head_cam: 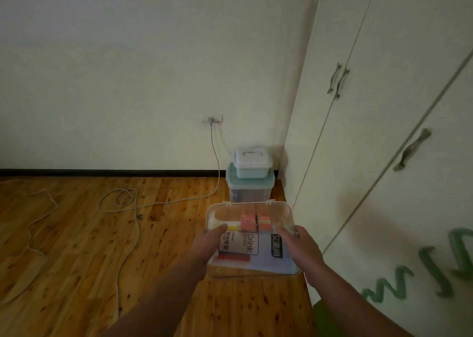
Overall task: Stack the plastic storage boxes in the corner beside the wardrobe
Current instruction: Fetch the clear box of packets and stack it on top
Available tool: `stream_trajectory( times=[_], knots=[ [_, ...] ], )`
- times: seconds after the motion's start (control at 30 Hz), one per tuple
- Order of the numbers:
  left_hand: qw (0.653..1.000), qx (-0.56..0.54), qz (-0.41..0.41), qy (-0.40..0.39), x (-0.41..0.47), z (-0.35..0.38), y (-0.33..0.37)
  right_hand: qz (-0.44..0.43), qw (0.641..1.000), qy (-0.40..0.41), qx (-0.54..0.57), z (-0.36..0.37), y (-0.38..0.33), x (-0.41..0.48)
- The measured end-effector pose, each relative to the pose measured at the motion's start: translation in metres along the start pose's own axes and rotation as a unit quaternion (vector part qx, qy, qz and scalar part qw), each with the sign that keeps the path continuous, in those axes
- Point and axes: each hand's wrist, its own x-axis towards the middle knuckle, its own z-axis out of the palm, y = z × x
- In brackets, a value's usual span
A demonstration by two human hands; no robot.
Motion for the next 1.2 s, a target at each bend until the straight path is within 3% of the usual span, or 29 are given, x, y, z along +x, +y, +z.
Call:
stream_trajectory(
  times=[0.57, 1.2],
  knots=[
    [1.0, 0.002, 0.001, -0.012, 0.165, 0.017, 0.128, 0.0, 1.0, 0.003, 0.029, 0.01, -0.092, 0.189],
    [0.999, -0.022, -0.031, 0.019, 0.366, 0.133, 0.266, 0.006, 1.0, -0.024, -0.009, -0.047, -0.161, 0.465]
  ],
)
